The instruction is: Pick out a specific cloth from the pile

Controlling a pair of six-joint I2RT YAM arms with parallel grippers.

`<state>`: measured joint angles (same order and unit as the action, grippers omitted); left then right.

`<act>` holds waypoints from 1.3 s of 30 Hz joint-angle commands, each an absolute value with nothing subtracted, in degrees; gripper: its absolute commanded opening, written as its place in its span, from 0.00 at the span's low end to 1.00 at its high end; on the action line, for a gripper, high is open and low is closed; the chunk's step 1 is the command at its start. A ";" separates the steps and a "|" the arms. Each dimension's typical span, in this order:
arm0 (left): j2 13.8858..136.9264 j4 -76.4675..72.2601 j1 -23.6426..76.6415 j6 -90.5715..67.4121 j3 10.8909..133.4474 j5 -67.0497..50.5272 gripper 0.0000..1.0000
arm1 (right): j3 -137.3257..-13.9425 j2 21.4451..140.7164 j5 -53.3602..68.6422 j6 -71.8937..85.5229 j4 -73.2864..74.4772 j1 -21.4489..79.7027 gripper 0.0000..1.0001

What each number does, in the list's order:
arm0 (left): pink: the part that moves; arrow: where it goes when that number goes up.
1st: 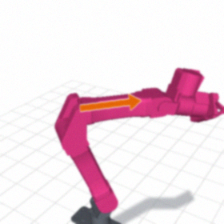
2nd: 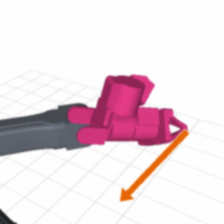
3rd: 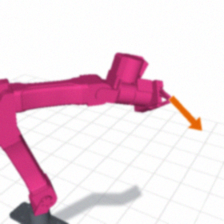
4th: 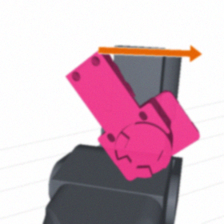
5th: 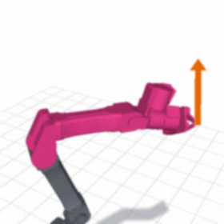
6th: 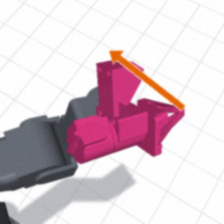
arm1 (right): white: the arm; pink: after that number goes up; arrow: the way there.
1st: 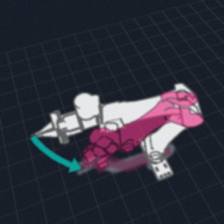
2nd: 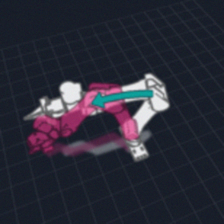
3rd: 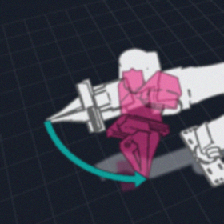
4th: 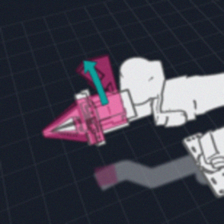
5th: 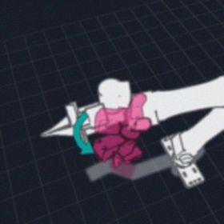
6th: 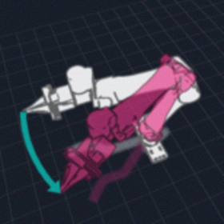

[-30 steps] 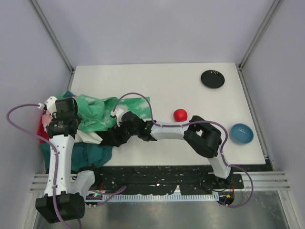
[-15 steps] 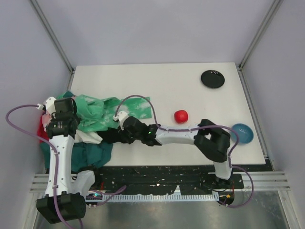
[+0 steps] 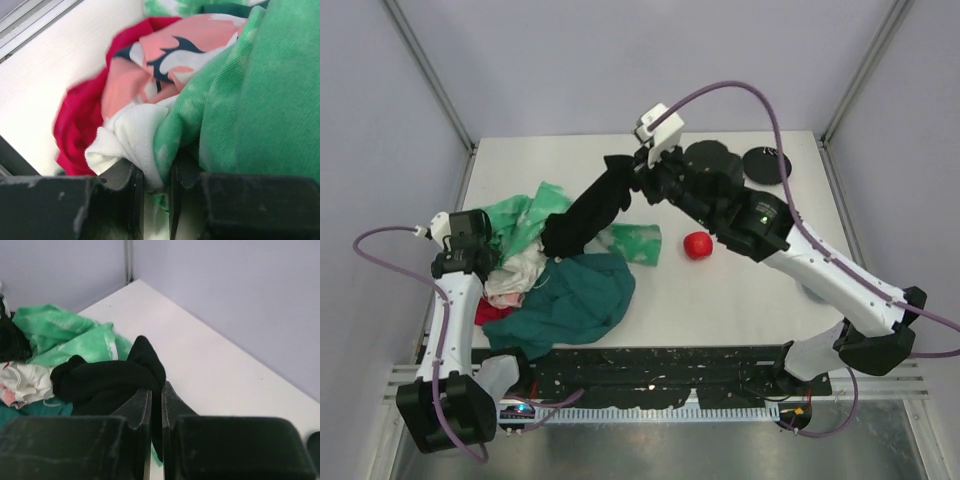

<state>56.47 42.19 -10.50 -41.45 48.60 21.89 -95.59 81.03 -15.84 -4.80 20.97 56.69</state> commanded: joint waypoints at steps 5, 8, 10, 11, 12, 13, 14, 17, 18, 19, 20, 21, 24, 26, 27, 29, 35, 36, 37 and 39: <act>62.49 44.92 -12.13 -40.43 46.94 33.40 0.00 | -140.31 85.59 -23.74 -11.77 23.02 51.77 0.05; 62.31 43.77 -12.13 -39.90 46.32 32.43 0.00 | -143.17 85.96 -20.84 -11.60 21.54 51.77 0.05; 62.23 44.12 -12.22 -39.73 46.23 33.39 0.00 | -141.25 84.30 -20.39 -11.16 17.86 51.77 0.05; 62.23 44.47 -12.30 -39.73 46.32 34.18 0.00 | -138.89 83.59 -20.74 -11.77 15.14 51.77 0.05; 62.14 44.73 -12.65 -39.73 46.32 34.45 0.00 | -137.04 82.45 -22.05 -11.95 13.29 51.77 0.05; 62.05 44.82 -12.92 -39.64 46.32 34.45 0.00 | -136.41 82.09 -22.93 -12.30 10.92 51.77 0.05; 61.79 44.74 -13.09 -39.73 46.23 34.19 0.00 | -135.97 81.74 -24.24 -12.74 10.38 51.77 0.05; 61.17 44.73 -13.36 -39.73 46.23 33.40 0.00 | -137.90 82.61 -28.03 -16.59 9.41 51.77 0.05; 61.00 44.82 -13.45 -39.81 46.32 33.22 0.00 | -138.42 82.97 -29.78 -18.70 8.80 51.77 0.05; 60.82 44.82 -13.36 -39.81 46.49 32.96 0.00 | -138.60 83.14 -30.75 -20.03 8.35 51.77 0.05; 60.56 44.91 -13.45 -39.81 46.67 32.44 0.00 | -138.52 83.06 -32.50 -22.04 7.48 51.77 0.05; 60.30 45.26 -13.45 -39.81 46.93 31.56 0.08 | -138.43 83.14 -33.13 -23.10 7.12 51.68 0.05; 57.75 46.40 -13.45 -39.90 48.07 28.14 0.67 | -138.25 82.97 -36.29 -26.88 5.98 51.15 0.05; 54.77 46.84 -13.45 -39.99 48.78 25.33 0.91 | -137.20 82.53 -37.61 -27.94 5.19 50.54 0.05; 53.02 46.76 -13.45 -39.73 49.21 23.66 0.99 | -136.85 82.18 -37.79 -28.30 5.19 50.19 0.05; 48.01 46.58 -13.45 -39.20 50.01 19.18 1.00 | -136.50 82.18 -38.32 -28.56 5.01 49.40 0.05; 37.00 45.43 -13.01 -36.04 54.83 2.21 1.00 | -133.96 80.60 -38.24 -27.33 2.47 47.82 0.05; 37.44 46.57 -13.01 -35.17 56.84 0.28 1.00 | -131.68 80.25 -38.32 -27.60 0.37 47.73 0.05; 37.96 47.28 -13.01 -33.85 58.69 -4.09 1.00 | -130.62 80.33 -38.49 -27.60 -1.65 47.20 0.05; 38.41 46.07 -13.01 -32.61 61.07 -9.46 1.00 | -131.91 81.73 -38.23 -27.16 -3.16 45.80 0.05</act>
